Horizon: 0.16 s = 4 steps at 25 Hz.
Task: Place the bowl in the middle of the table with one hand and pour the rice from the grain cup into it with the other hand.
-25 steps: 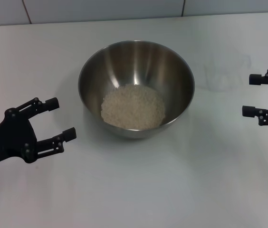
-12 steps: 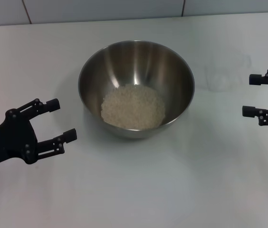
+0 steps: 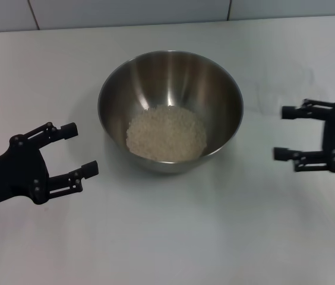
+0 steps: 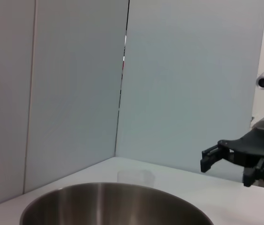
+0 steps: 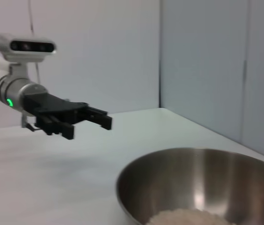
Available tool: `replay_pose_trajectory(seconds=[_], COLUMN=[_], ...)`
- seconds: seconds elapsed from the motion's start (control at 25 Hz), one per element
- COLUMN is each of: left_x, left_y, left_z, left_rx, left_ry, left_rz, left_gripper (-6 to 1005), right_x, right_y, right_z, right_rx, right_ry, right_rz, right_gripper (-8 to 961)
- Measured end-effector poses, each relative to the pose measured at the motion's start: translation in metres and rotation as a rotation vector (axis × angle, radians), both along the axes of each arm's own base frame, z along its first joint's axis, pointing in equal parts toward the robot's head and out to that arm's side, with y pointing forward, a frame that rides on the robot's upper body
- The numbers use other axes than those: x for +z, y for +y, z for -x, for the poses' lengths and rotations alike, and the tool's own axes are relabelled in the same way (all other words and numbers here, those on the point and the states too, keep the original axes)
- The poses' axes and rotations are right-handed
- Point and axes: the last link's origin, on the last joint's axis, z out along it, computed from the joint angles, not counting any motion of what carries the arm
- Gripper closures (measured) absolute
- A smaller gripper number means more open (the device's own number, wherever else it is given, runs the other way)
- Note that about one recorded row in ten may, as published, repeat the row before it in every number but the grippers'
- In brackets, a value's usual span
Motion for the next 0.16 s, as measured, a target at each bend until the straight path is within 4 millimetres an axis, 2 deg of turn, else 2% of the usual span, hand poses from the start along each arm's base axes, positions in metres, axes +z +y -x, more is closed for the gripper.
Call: replay_pose_trajectory(seconds=[0.04,0.16], left_x=[-0.0001,-0.0006], left_y=[0.0,-0.0003], left_z=[-0.0002,-0.0007], left_rx=[-0.001,-0.004], left_ry=[0.0,0.001], left_rz=[0.0,0.004], left_gripper=[140,140], right_x=[-0.0075,-0.0135], right_y=[0.0015,0.0031], right_z=[0.0049,0.0086], right_rx=[0.01,0.021], right_ry=[0.003,0.001], right_rz=[0.014,0.03], right_gripper=[137,137])
